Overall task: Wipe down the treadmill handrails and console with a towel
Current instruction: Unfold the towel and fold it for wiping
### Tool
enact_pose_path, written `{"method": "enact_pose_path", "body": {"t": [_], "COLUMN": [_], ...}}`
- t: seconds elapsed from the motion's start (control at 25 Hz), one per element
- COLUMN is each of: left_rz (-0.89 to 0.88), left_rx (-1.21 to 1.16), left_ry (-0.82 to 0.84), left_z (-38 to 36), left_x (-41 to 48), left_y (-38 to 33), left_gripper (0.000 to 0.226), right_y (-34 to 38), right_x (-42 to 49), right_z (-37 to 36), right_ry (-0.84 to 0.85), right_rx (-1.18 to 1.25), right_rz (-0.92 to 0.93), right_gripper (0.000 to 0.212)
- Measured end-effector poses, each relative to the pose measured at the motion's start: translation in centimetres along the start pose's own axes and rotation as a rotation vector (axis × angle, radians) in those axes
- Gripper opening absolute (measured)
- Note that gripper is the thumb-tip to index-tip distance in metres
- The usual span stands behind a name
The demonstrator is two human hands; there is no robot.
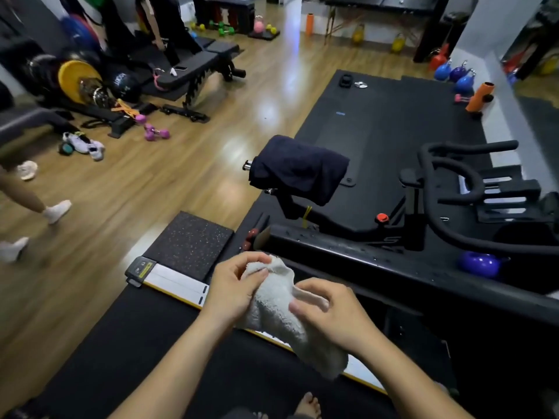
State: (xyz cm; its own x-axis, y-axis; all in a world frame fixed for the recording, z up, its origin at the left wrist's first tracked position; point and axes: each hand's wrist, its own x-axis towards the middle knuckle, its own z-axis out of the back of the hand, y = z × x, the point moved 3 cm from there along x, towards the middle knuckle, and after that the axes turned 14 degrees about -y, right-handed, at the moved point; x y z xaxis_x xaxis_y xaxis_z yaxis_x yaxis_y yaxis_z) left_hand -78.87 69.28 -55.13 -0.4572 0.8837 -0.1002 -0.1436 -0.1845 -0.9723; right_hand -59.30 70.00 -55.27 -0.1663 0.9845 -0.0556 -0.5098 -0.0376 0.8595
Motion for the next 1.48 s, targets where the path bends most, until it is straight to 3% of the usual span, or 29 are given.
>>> {"method": "enact_pose_path", "body": {"t": [0.32, 0.52, 0.68, 0.84, 1.04, 1.2, 1.28, 1.4, 1.48], "left_rz": [-0.203, -0.437, -0.696, -0.78, -0.821, -0.702, -0.633, -0.815, -0.949], "left_rx": [0.169, 0.233, 0.284, 0.284, 0.248, 0.281, 0.273, 0.418, 0.446], "left_ry": [0.015, 0.078, 0.155, 0.177, 0.15, 0.284, 0.271, 0.09, 0.153], "left_z": [-1.6, -2.9, -3.1, -3.7, -6.6, -6.7, -5.4, -3.6, -3.1], "left_x": [1.0, 3.1, 6.5, 10.4, 13.8, 15.4, 14.9, 12.9, 10.7], "left_y": [-0.3, -0.1, 0.0, -1.0, -4.4, -2.7, -0.9, 0.8, 2.6], "left_gripper": [0.032, 0.013, 0.018, 0.025, 0.028, 0.03, 0.029, 0.024, 0.024], "right_y": [-0.1, -0.6, 0.4, 2.4, 4.2, 3.6, 3.5, 3.2, 2.9], "right_x": [0.3, 1.2, 2.1, 3.7, 7.2, 8.1, 7.5, 7.0, 7.0], "right_z": [-0.9, -0.6, -2.8, -5.0, -2.7, -2.9, -4.3, -6.3, -6.7], "right_ry": [0.006, -0.204, -0.382, -0.471, -0.747, -0.703, -0.65, -0.568, -0.563], "right_rx": [-0.122, -0.192, -0.171, -0.278, -0.394, -0.499, -0.557, -0.684, -0.736], "right_rz": [0.124, 0.097, 0.026, 0.009, 0.011, -0.029, -0.033, -0.042, -0.04], "right_gripper": [0.039, 0.035, 0.022, 0.02, 0.014, 0.017, 0.019, 0.016, 0.016]}}
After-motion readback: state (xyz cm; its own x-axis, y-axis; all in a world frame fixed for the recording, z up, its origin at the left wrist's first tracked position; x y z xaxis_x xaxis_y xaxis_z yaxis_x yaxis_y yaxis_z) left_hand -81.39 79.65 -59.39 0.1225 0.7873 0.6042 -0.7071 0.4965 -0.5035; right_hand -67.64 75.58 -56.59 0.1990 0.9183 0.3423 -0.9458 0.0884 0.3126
